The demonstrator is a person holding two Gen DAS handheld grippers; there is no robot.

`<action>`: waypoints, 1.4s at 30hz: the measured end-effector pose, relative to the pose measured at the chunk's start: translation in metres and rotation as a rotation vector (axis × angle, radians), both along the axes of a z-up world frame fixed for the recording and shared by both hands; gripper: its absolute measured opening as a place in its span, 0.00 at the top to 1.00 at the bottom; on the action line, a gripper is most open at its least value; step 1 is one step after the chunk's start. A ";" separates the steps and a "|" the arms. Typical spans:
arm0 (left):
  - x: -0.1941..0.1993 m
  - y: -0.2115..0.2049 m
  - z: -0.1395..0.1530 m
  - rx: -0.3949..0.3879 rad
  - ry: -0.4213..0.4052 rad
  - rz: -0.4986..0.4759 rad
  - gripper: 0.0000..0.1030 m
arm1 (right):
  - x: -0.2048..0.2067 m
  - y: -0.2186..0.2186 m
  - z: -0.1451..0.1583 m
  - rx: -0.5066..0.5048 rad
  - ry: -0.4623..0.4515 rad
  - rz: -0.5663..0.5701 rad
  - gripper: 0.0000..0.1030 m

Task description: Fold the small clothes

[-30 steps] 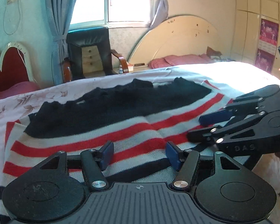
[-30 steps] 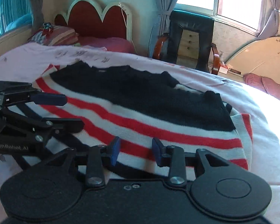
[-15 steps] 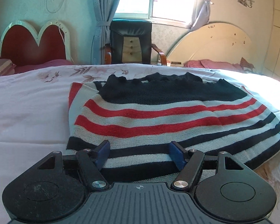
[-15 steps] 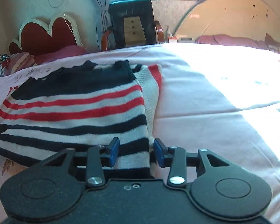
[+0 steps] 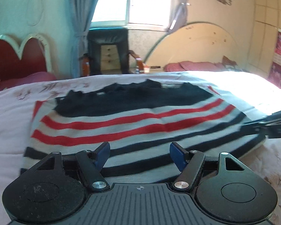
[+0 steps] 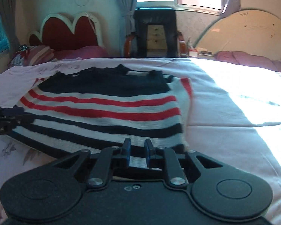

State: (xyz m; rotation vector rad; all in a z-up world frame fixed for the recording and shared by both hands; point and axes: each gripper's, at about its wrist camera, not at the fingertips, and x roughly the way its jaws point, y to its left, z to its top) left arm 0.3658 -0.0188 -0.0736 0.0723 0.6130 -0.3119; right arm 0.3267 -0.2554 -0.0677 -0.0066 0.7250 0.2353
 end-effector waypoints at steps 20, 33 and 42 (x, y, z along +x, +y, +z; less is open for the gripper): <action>-0.026 0.096 -0.031 0.034 0.020 0.223 0.32 | -0.018 -0.013 -0.033 -0.256 0.063 -0.080 0.75; 0.049 0.045 -0.025 0.023 0.058 0.193 0.24 | 0.041 0.035 -0.019 -0.146 -0.006 -0.050 0.73; 0.050 0.048 -0.030 0.022 0.047 0.183 0.19 | 0.051 0.023 -0.028 -0.138 0.029 -0.101 0.57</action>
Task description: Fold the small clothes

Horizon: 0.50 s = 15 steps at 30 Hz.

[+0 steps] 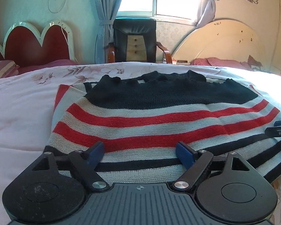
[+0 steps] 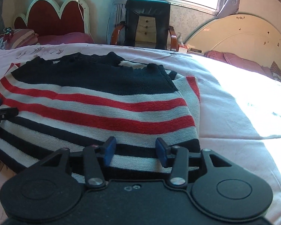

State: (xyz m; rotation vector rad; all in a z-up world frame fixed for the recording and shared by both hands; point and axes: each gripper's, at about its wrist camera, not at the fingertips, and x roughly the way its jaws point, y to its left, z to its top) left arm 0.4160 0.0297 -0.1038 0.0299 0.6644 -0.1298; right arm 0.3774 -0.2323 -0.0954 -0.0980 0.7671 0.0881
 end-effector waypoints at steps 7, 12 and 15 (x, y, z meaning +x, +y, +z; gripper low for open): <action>0.007 0.008 0.003 -0.003 0.035 -0.041 0.17 | 0.003 -0.024 0.002 0.101 0.046 -0.067 0.60; 0.013 0.011 0.012 -0.011 0.086 -0.042 0.15 | 0.005 -0.034 0.004 0.141 0.080 -0.100 0.64; -0.014 0.028 0.028 -0.055 0.035 -0.011 0.15 | -0.014 -0.032 0.024 0.158 0.005 -0.104 0.66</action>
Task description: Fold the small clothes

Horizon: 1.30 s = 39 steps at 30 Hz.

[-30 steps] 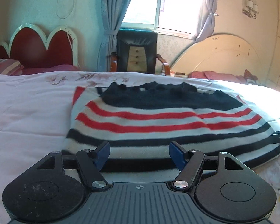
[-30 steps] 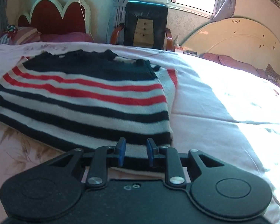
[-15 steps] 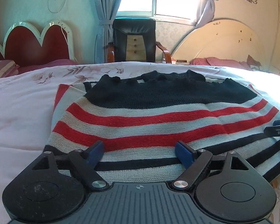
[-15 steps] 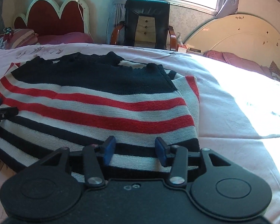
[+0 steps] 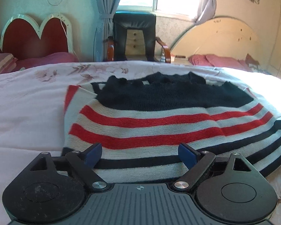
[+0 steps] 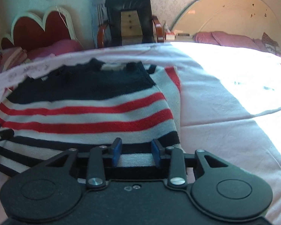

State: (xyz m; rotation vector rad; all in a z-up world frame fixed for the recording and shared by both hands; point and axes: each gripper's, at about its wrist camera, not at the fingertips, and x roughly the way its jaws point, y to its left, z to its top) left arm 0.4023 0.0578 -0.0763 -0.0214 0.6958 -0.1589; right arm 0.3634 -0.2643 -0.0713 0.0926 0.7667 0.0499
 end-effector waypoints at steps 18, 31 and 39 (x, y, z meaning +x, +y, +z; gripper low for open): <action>-0.100 0.089 -0.065 -0.744 0.064 0.331 0.32 | -0.092 -0.004 0.003 0.219 -0.045 0.064 0.83; -0.003 0.090 -0.091 -0.880 -0.080 0.369 0.33 | -0.024 0.042 -0.003 0.271 -0.074 0.141 0.87; 0.032 0.104 -0.103 -0.961 -0.047 0.412 0.70 | 0.023 0.069 -0.012 0.283 -0.072 0.149 0.90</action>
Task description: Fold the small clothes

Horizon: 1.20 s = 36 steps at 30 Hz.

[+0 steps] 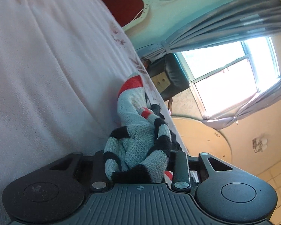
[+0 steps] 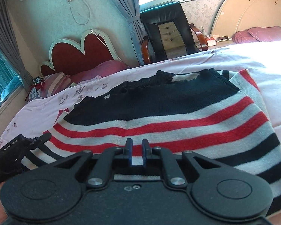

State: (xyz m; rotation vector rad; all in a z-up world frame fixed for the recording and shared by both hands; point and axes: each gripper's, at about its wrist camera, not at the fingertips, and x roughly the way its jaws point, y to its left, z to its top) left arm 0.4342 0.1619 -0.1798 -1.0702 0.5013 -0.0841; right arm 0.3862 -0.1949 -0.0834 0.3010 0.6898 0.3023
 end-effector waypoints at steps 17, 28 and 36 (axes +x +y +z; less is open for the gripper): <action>-0.014 0.003 -0.025 -0.151 -0.056 0.004 0.79 | 0.008 0.015 -0.014 -0.002 0.029 0.030 0.92; -0.037 -0.010 0.002 -0.357 -0.220 -0.035 0.79 | 0.013 0.005 -0.028 0.037 0.042 0.087 1.00; -0.018 -0.099 0.076 -0.173 -0.246 -0.222 0.79 | 0.015 -0.002 -0.030 0.083 0.050 0.109 1.00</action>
